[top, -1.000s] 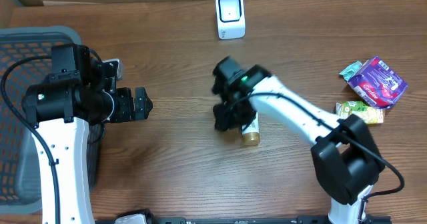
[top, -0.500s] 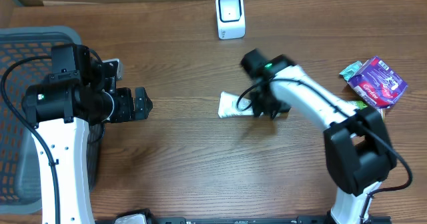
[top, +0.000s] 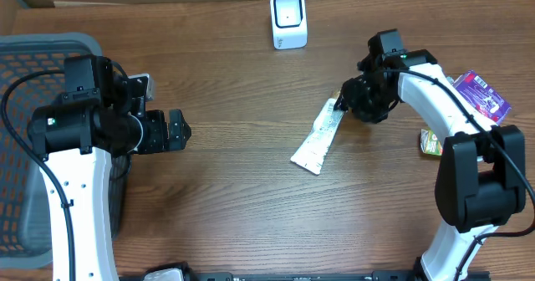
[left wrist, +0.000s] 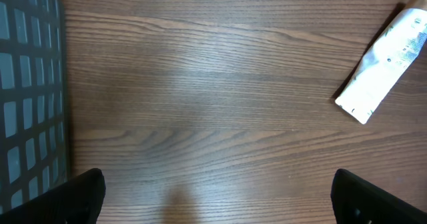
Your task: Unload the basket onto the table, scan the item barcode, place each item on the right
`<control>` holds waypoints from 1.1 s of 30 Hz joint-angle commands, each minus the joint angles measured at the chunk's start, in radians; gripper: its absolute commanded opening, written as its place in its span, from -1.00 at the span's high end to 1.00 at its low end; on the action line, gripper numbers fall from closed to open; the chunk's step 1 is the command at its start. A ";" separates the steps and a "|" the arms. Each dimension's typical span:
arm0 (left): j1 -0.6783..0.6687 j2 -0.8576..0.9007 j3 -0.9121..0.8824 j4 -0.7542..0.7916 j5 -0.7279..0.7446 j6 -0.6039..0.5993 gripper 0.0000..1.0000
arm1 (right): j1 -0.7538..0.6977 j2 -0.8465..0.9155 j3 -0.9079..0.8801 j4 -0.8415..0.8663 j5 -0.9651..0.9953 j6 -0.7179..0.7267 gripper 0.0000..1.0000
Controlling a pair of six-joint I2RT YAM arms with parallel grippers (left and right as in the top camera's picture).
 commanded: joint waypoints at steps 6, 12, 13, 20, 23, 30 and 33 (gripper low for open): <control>-0.007 0.002 0.004 0.001 -0.002 -0.014 -0.99 | 0.085 -0.029 -0.092 0.019 -0.076 0.127 -0.14; -0.007 0.002 0.004 0.000 -0.002 -0.014 -0.99 | 0.156 -0.029 -0.239 0.187 -0.086 0.190 0.09; -0.007 0.002 0.004 0.001 -0.002 -0.014 -0.99 | 0.164 -0.029 -0.248 0.209 -0.083 0.195 0.10; -0.007 0.002 0.004 0.001 -0.002 -0.014 -0.99 | 0.204 -0.029 -0.376 0.472 0.000 0.314 0.30; -0.007 0.002 0.004 0.000 -0.002 -0.014 -0.99 | 0.201 -0.029 -0.380 0.490 0.000 0.319 0.78; -0.007 0.002 0.004 0.001 -0.002 -0.014 -0.99 | 0.201 -0.058 -0.337 0.414 -0.023 0.146 0.93; -0.007 0.002 0.004 0.001 -0.002 -0.014 -0.99 | 0.200 -0.105 -0.269 0.275 -0.018 -0.040 0.93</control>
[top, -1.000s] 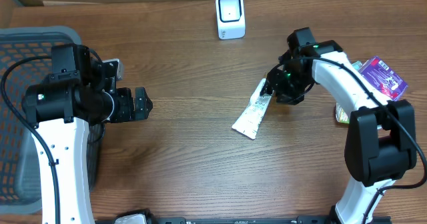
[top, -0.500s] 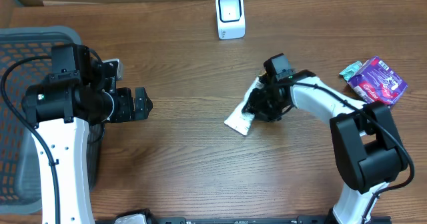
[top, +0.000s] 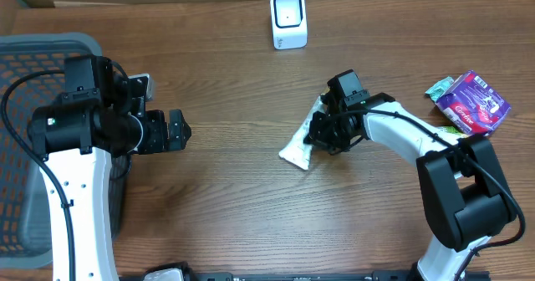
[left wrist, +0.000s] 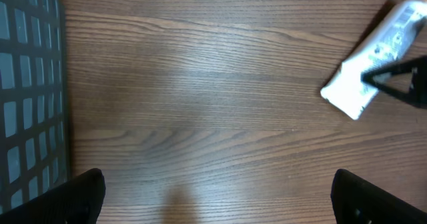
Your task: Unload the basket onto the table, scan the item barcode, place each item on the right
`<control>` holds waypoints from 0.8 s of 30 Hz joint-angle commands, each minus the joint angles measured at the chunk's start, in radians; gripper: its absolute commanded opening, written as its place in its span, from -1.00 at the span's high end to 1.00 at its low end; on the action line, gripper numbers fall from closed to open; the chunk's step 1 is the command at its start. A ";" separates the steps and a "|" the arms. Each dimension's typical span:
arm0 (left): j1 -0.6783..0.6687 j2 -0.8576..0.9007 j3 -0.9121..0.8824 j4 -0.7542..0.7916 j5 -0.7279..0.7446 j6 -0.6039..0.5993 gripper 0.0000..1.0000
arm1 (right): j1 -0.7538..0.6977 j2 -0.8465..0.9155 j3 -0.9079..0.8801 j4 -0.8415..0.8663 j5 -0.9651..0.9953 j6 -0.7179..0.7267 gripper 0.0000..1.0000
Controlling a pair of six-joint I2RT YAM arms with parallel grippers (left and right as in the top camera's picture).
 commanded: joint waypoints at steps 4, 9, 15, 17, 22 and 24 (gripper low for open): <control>-0.007 0.002 0.004 0.001 -0.002 -0.014 -0.99 | 0.002 -0.092 0.143 -0.286 0.060 -0.484 0.93; -0.007 0.002 0.004 0.001 -0.002 -0.014 -0.99 | 0.004 -0.091 0.136 -0.306 0.108 -0.679 0.93; -0.007 0.002 0.004 0.001 -0.002 -0.014 -0.99 | 0.004 -0.091 0.111 -0.241 0.180 -0.785 0.93; -0.007 0.002 0.004 0.000 -0.002 -0.014 -0.99 | 0.004 -0.091 0.111 -0.230 0.146 -0.828 0.92; -0.007 0.002 0.004 0.001 -0.002 -0.014 -0.99 | 0.006 -0.091 0.111 -0.221 0.052 -0.888 0.88; -0.007 0.002 0.004 0.000 -0.002 -0.013 -0.99 | 0.006 -0.091 0.111 -0.220 0.051 -0.880 0.70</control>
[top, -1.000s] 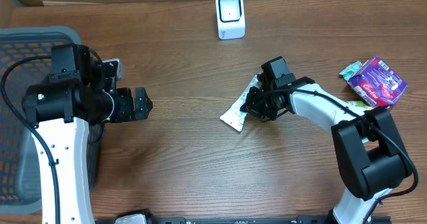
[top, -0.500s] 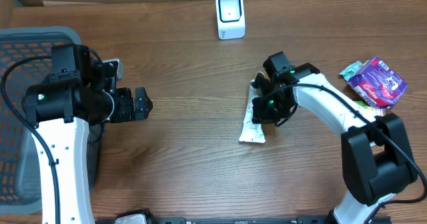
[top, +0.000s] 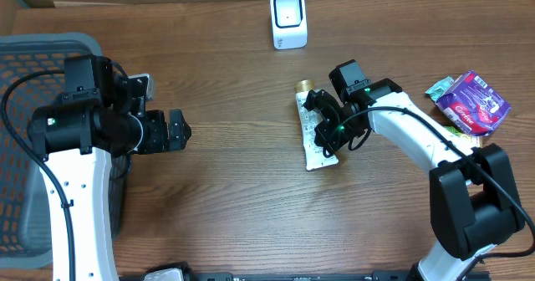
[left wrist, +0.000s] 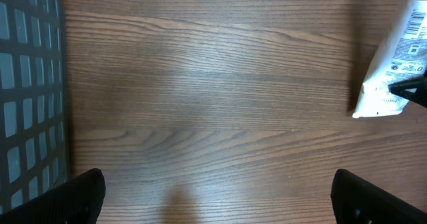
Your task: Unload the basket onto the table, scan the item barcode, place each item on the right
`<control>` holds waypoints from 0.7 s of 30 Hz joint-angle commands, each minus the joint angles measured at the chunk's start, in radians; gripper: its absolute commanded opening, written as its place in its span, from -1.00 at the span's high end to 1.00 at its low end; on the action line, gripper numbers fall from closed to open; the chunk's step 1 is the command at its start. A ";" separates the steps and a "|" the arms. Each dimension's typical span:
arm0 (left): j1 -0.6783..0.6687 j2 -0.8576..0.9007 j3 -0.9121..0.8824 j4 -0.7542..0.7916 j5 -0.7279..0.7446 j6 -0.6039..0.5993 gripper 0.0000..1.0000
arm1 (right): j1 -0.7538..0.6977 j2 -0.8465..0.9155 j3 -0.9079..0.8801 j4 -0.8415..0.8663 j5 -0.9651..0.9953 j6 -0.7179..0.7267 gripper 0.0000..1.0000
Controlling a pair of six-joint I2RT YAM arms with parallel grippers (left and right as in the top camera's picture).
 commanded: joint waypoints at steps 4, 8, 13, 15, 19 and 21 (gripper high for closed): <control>-0.007 0.002 0.004 0.001 -0.002 -0.013 -0.99 | 0.005 -0.040 0.002 0.013 -0.050 0.031 0.42; -0.007 0.002 0.004 0.001 -0.002 -0.014 -0.99 | -0.011 -0.035 0.002 0.022 -0.050 0.130 0.17; -0.007 0.002 0.004 0.001 -0.002 -0.014 -0.99 | -0.068 -0.004 0.000 0.045 -0.084 0.162 0.08; -0.007 0.002 0.004 0.001 -0.002 -0.014 -0.99 | -0.103 0.010 -0.001 0.051 -0.088 0.185 0.08; -0.007 0.002 0.004 0.001 -0.002 -0.014 -0.99 | -0.190 0.030 -0.003 0.072 -0.209 0.190 -0.07; -0.007 0.002 0.004 0.001 -0.002 -0.014 -0.99 | -0.211 0.056 -0.003 0.080 -0.275 0.188 -0.07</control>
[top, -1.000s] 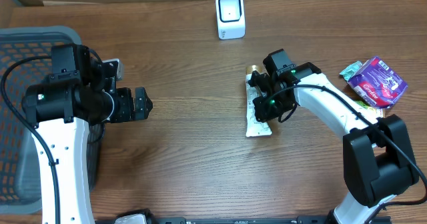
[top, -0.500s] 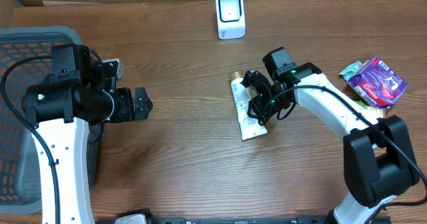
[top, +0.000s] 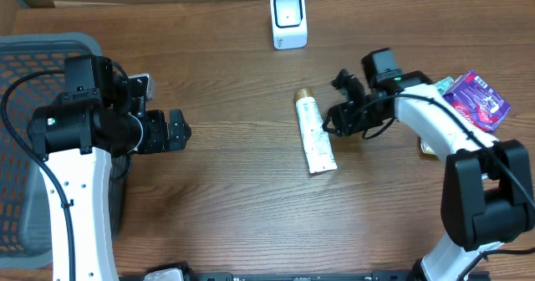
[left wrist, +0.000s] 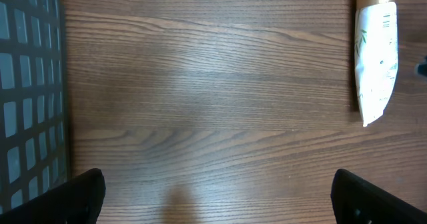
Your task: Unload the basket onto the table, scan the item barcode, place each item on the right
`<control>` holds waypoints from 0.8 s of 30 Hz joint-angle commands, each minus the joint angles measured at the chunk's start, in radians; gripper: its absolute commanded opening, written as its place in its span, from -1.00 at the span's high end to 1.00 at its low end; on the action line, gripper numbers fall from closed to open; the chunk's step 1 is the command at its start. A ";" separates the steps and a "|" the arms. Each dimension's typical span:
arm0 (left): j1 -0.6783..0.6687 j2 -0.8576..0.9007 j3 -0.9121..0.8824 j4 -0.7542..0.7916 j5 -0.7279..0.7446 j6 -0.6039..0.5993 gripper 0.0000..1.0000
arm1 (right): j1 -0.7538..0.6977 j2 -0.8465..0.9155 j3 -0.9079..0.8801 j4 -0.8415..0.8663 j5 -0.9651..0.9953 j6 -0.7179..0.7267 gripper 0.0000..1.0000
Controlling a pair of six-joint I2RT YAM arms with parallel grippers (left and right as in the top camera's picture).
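Observation:
A white tube [top: 315, 139] with a gold cap lies flat on the wooden table [top: 234, 206], its cap pointing toward the far edge. It also shows at the upper right of the left wrist view as the tube [left wrist: 376, 57]. The white scanner [top: 288, 19] stands at the far edge, its window facing the table. My right gripper [top: 338, 105] is just right of the tube, open, apart from it and holding nothing. My left gripper [top: 178, 130] hovers well left of the tube, open wide and empty, seen again as the left gripper [left wrist: 217, 207].
A grey mesh basket [top: 33, 55] fills the left side, and its wall [left wrist: 27, 84] edges the left wrist view. At the right edge lie a purple snack pack [top: 476, 101], a green packet [top: 439, 86] and a yellow packet [top: 428, 145].
My right gripper was on the tube's lower half; now it sits open to the tube's right. The tube lies free, turned slightly, showing a plainer face in the left wrist view.
At first the tube lay diagonally and my right gripper was at its upper end. Then tube and gripper were further left. Later the tube stood nearly straight, cap toward the scanner, gripper still on it. Now it lies released. My left arm stayed still.

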 commanded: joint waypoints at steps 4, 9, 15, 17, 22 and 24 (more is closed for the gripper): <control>-0.007 0.002 0.004 0.001 -0.002 -0.014 -0.99 | -0.021 0.119 -0.003 0.030 -0.226 0.004 -0.07; -0.007 0.002 0.004 0.001 -0.002 -0.014 -0.99 | -0.009 0.212 -0.004 0.036 -0.384 0.005 -0.04; -0.007 0.002 0.004 0.001 -0.002 -0.014 -0.99 | 0.048 0.227 -0.004 0.077 -0.373 0.094 0.33; -0.007 0.002 0.004 0.001 -0.002 -0.014 -0.99 | 0.051 0.227 -0.004 0.097 -0.344 0.144 0.75; -0.007 0.002 0.004 0.001 -0.002 -0.014 -0.99 | 0.042 0.226 -0.001 0.127 -0.349 0.245 0.92; -0.007 0.002 0.004 0.001 -0.002 -0.014 -0.99 | 0.030 0.208 0.000 0.122 -0.383 0.256 0.92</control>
